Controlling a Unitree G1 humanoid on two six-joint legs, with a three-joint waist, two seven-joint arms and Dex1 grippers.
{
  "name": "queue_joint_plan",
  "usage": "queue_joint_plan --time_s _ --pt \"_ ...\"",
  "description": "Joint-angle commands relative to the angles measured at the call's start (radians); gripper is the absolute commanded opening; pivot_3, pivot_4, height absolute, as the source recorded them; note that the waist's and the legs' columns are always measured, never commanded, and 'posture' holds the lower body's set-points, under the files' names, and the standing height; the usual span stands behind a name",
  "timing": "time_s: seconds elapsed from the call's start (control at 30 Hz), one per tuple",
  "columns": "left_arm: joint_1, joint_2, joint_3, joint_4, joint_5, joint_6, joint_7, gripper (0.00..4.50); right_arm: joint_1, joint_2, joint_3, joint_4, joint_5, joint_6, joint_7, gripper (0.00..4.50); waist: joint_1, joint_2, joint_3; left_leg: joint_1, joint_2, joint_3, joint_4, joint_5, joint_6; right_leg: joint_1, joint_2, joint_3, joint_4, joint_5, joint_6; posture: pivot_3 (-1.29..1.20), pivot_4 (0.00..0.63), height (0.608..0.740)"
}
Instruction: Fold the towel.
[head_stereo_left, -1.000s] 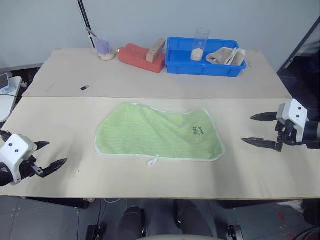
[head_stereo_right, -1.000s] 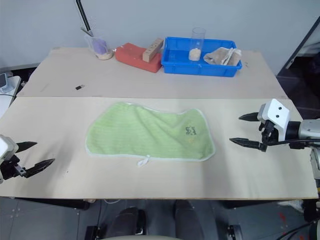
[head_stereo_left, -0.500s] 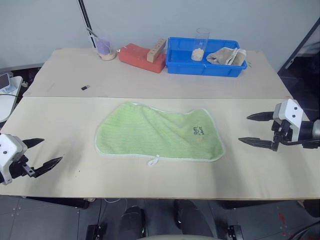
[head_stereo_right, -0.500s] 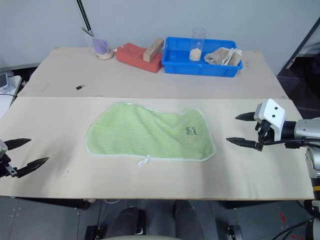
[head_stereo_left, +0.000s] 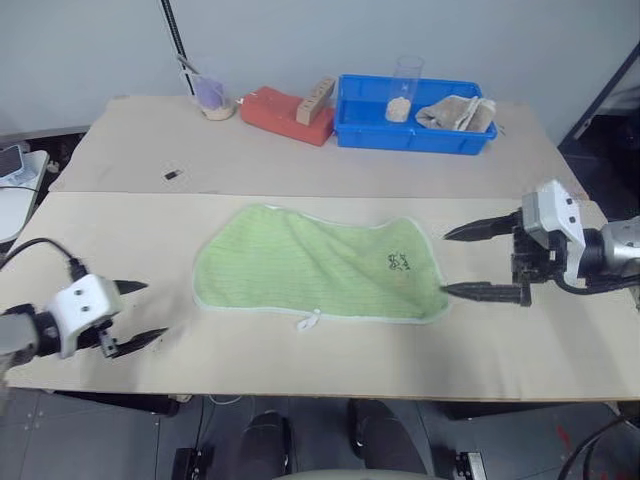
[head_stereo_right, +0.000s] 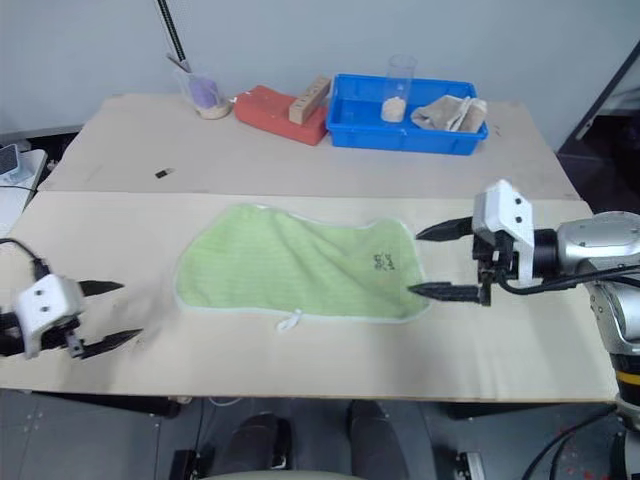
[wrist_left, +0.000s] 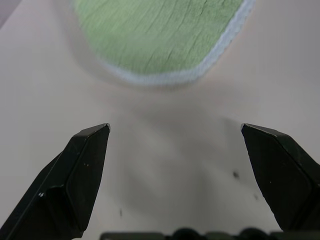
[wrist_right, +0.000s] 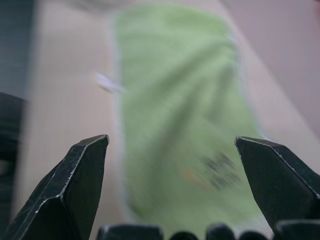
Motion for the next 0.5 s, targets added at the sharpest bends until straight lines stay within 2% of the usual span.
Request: queue_joint_plan --time_s 0.03,0.2,0.4,0.5 --pt "-0.09 -0.02 -0.09 0.057 0.065 -0.087 0.028 4.5 -0.027 -0.002 0.003 -0.1 0.073 0.064 -0.01 4.49 0.005 0.0 0.0 0.0 0.0 0.0 0.0 0.0 0.0 0.0 0.0 0.0 0.0 0.0 0.0 0.0 0.15 0.714" --pt "-0.224 -0.065 -0.212 0.237 0.179 -0.278 0.091 4.5 -0.048 0.013 0.016 -0.141 0.103 0.092 -0.028 4.49 0.011 -0.001 0.0 -0.001 -0.001 0.001 0.0 0.0 0.0 0.0 0.0 0.0 -0.001 0.003 0.005 0.0 0.15 0.714" --pt "-0.297 -0.105 -0.279 0.342 0.208 -0.374 0.12 4.5 -0.043 0.01 0.01 -0.15 0.107 0.088 -0.036 4.49 0.022 0.0 0.0 0.0 -0.001 0.001 0.0 0.0 0.0 0.001 -0.001 0.0 0.0 0.003 0.005 0.0 0.15 0.714" --pt "-0.316 -0.12 -0.296 0.354 0.184 -0.387 0.101 3.68 -0.033 0.007 0.0 -0.151 0.106 0.084 -0.042 4.5 0.024 0.001 -0.001 0.0 -0.001 0.001 0.001 0.0 0.0 0.002 -0.001 0.0 0.0 0.003 0.005 0.0 0.15 0.714"
